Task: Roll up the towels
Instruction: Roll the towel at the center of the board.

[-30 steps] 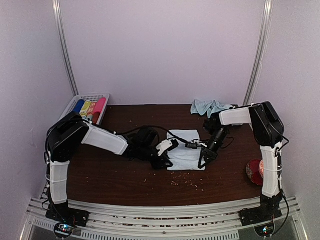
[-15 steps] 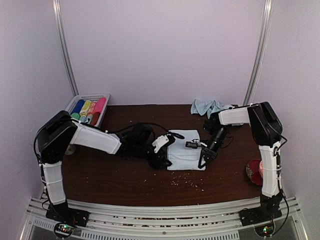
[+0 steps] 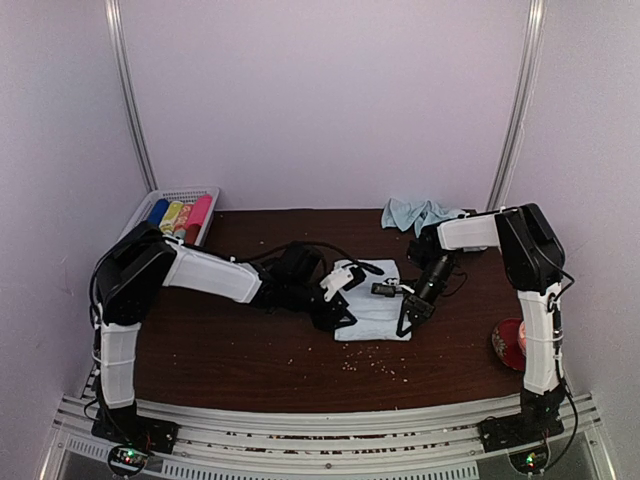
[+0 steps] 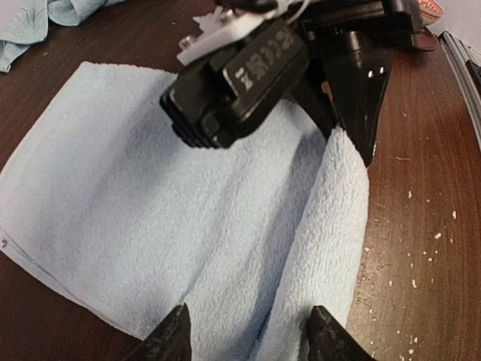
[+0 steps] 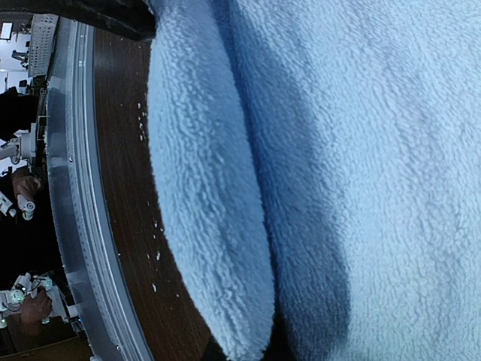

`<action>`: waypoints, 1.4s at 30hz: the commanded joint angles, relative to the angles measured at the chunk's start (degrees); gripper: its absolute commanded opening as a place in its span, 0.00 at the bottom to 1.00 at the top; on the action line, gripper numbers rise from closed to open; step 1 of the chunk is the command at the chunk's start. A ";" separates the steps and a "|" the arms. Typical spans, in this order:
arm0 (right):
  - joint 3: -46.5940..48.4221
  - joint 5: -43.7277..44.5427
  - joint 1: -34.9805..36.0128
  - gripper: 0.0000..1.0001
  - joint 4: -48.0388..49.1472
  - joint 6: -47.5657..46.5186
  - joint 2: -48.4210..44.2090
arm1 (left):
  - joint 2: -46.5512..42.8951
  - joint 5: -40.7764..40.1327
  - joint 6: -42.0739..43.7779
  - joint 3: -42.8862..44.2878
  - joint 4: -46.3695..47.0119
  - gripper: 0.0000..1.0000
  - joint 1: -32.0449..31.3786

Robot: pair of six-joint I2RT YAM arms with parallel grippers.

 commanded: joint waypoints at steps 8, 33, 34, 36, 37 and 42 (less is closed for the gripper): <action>-0.40 4.71 -1.12 0.07 2.27 0.36 1.34 | 3.84 -2.09 0.50 2.89 -2.31 0.40 -0.15; -7.19 -0.10 -1.94 0.20 13.23 -5.76 -17.53 | 6.75 -4.32 -0.39 4.30 -4.70 0.30 -0.14; -7.06 -1.74 -1.83 0.16 12.64 -6.12 -17.08 | 6.79 -4.31 -0.47 4.31 -4.69 0.30 -0.13; -6.54 -4.88 -1.59 0.11 11.23 -7.09 -15.65 | 6.71 -4.24 -0.60 4.42 -4.63 0.30 -0.16; -6.37 -5.67 -1.48 0.09 10.84 -7.03 -14.70 | 6.71 -4.19 -0.66 4.43 -4.61 0.31 -0.13; -5.45 -7.45 -1.48 0.04 10.75 -6.25 -11.26 | 6.73 -3.97 -1.04 4.21 -4.43 0.30 -0.14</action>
